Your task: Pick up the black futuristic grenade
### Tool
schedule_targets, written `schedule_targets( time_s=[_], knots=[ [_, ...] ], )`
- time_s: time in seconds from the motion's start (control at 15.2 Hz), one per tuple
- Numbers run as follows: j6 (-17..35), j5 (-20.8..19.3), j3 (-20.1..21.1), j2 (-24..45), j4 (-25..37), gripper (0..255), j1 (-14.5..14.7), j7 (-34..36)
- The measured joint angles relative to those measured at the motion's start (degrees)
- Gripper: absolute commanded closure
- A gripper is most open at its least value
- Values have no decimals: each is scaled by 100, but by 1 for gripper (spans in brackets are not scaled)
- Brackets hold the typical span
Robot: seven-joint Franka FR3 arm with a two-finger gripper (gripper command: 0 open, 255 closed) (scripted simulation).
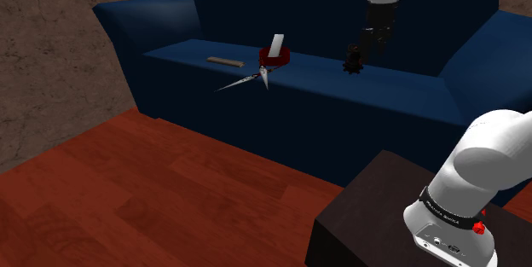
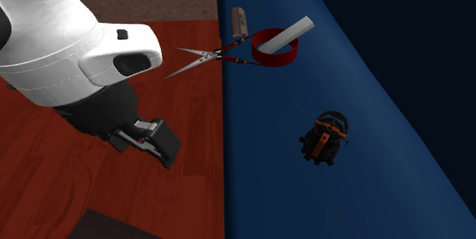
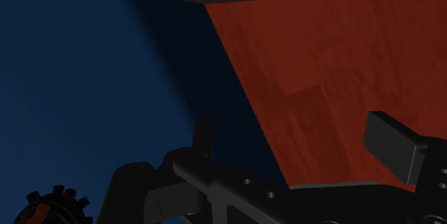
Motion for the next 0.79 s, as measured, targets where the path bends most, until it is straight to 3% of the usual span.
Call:
schedule_targets(
  time_s=[0.4, 0.79],
  knots=[
    [527, -214, -603, 796, 469, 0, -184, -652],
    [985, -157, -1143, 1832, 1228, 0, -295, -1289]
  ],
)
